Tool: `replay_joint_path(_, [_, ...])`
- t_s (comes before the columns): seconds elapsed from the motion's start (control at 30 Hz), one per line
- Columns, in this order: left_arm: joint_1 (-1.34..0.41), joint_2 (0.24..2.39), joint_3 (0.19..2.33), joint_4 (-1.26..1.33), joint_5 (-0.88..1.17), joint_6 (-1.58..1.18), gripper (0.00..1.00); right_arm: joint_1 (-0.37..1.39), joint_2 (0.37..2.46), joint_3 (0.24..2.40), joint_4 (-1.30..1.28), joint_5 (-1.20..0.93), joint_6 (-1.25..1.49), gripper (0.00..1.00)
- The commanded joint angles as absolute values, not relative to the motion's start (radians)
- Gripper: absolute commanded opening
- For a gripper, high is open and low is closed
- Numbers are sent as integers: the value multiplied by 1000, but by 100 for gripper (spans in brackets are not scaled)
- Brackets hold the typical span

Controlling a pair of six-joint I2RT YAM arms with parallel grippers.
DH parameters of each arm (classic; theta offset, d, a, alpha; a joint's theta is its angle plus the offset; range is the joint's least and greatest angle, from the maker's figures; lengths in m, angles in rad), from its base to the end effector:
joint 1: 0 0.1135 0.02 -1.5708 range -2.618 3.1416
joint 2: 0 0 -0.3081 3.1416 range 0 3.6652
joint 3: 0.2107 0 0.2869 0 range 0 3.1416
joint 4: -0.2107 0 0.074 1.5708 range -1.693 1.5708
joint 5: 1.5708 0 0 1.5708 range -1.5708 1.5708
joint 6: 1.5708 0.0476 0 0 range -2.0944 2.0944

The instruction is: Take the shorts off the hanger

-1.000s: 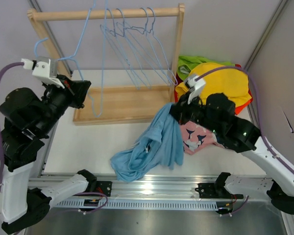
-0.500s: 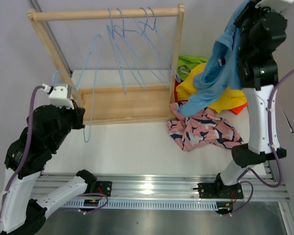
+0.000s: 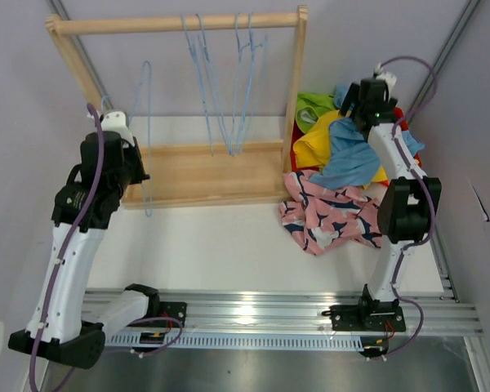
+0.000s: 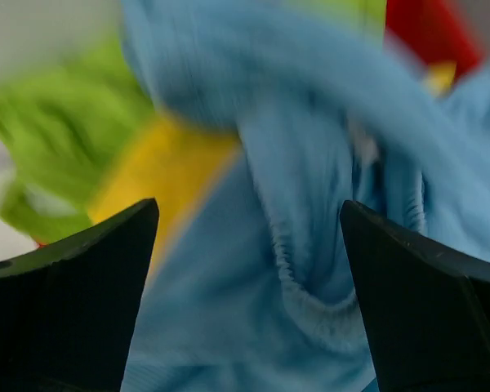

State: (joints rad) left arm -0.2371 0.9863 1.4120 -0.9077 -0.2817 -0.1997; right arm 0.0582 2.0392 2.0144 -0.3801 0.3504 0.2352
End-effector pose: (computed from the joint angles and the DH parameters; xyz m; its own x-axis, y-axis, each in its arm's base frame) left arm 0.1847 -0.0310 0.4855 -0.4389 -0.0900 -0.8940 -0.1029 0.9935 -0.0495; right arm 0.5502 0.0157 0.3947 -0.3218 0.2005 -0.9254 0.3448 0.9350 0.0827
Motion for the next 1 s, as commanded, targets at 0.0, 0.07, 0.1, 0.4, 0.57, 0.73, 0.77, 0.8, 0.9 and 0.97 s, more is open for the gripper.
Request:
replay_joint_path(0.0, [-183, 1047, 1549, -818, -196, -172, 0, 93, 1765, 1693, -269, 309, 377, 100])
replay_joint_path(0.07, [-169, 1093, 1610, -810, -161, -173, 0, 126, 1662, 1462, -140, 293, 403, 99])
replay_joint_path(0.1, [-163, 1141, 1653, -805, -150, -173, 0, 139, 1573, 1403, -118, 279, 420, 99])
replay_joint_path(0.4, [-160, 1408, 1992, -802, -86, -179, 0, 262, 1169, 939, -66, 299, 477, 99])
replay_joint_path(0.57, [-160, 1531, 2098, -756, -81, -213, 0, 290, 985, 776, -92, 278, 511, 100])
replay_joint_path(0.73, [-160, 1660, 2276, -781, -51, -227, 0, 318, 894, 703, -135, 291, 534, 100])
replay_joint_path(0.77, [-160, 1716, 2331, -794, -43, -227, 1, 319, 872, 686, -140, 290, 535, 99])
replay_joint_path(0.8, [-160, 1742, 2385, -825, -40, -229, 0, 321, 859, 677, -140, 290, 538, 99])
replay_joint_path(0.9, [-160, 1808, 2448, -842, -32, -227, 1, 319, 833, 650, -140, 285, 538, 99])
replay_joint_path(0.97, [-160, 1818, 2444, -841, -34, -229, 2, 319, 828, 643, -144, 287, 535, 99])
